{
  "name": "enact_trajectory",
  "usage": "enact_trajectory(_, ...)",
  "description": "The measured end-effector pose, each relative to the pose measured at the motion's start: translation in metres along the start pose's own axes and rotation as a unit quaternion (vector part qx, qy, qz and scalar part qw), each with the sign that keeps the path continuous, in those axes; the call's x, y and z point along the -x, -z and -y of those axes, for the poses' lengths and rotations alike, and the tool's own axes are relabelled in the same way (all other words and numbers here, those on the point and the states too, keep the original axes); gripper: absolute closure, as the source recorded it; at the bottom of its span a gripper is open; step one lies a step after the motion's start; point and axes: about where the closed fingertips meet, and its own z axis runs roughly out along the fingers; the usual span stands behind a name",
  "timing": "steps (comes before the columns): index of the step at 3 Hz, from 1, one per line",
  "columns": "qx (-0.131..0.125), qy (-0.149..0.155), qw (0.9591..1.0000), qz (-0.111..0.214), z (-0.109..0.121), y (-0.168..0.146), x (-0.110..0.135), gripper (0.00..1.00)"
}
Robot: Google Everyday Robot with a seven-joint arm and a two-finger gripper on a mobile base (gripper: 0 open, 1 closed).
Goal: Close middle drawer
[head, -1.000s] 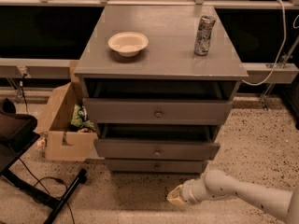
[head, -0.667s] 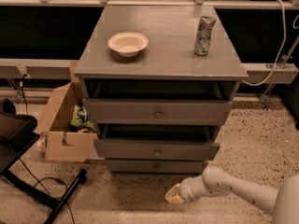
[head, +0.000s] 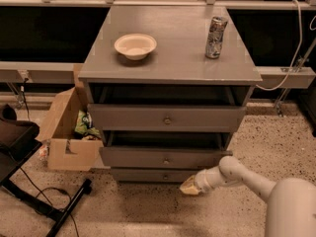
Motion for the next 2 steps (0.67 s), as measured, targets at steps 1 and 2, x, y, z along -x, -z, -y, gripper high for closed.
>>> enact_trajectory(1,-0.046,0.005,0.9989,0.003,0.053,0.034,0.009,1.0)
enact_trajectory(2,-0.069,0.006,0.9976,0.006,0.074,0.051,0.012,1.0)
